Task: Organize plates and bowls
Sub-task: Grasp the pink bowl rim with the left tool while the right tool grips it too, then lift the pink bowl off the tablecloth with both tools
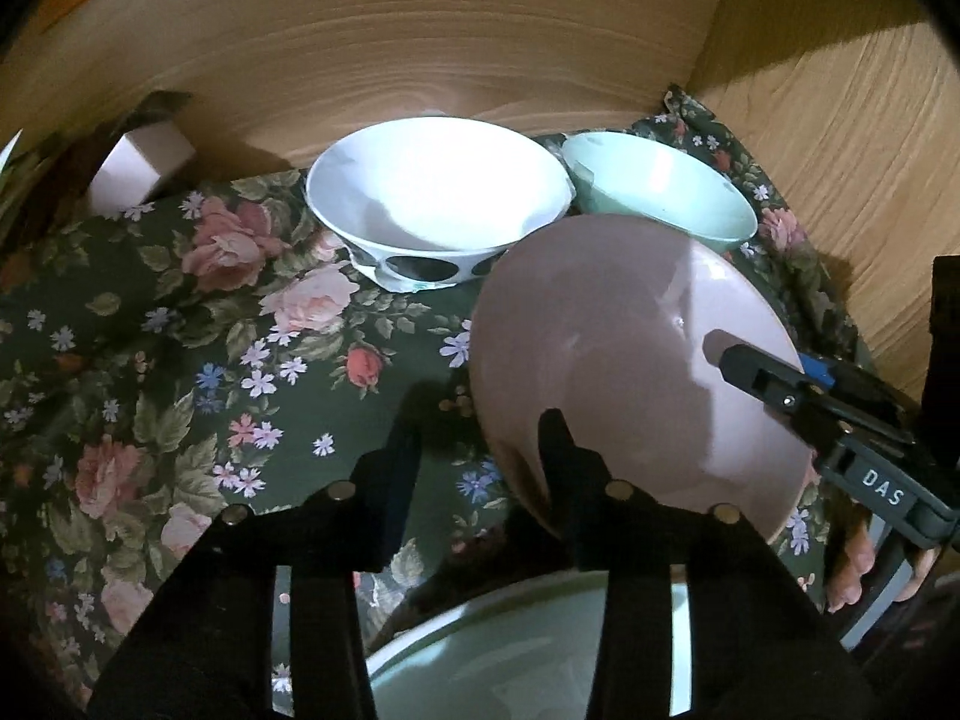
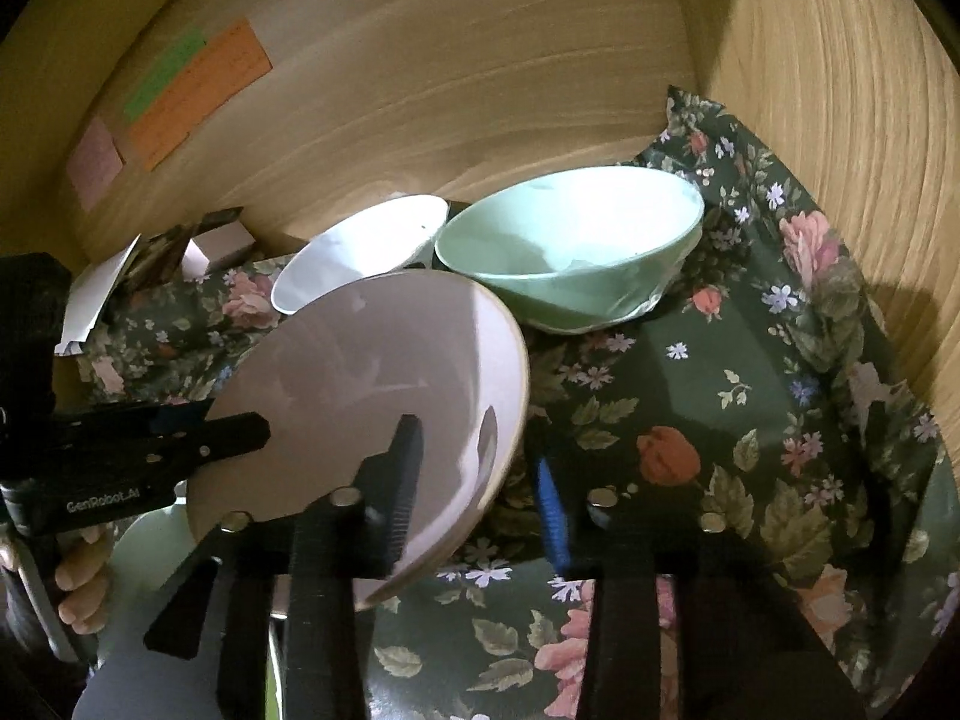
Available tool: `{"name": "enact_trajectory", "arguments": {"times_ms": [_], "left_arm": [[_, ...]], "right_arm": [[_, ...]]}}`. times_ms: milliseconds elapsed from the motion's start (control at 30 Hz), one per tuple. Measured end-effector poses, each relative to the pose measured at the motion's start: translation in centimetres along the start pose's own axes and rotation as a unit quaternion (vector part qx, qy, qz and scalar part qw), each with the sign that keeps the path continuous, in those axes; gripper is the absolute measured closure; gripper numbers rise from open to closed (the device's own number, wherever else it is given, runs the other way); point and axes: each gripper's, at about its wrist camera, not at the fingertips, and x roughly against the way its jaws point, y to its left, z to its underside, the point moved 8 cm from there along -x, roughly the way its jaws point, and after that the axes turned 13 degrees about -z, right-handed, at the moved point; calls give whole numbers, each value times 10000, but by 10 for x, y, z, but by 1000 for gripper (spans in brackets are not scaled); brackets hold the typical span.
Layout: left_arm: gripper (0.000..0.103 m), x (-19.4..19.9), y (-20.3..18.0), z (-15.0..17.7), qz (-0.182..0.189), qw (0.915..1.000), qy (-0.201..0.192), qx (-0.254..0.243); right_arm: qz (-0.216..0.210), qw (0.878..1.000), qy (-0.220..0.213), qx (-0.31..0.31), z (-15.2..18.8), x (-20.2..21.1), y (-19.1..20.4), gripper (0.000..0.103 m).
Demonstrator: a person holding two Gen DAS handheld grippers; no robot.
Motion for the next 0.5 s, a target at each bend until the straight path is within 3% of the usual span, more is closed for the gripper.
{"name": "enact_trajectory", "arguments": {"times_ms": [233, 500], "left_arm": [[81, -3, -13, 0, 222, 9996, 75, -176], [81, -2, -16, -2, 127, 9998, 68, -110]], "right_arm": [[51, 9999, 26, 84, 2, -4, 2, 78], [111, 9998, -66, 116, 2, 3, 2, 78]]}}
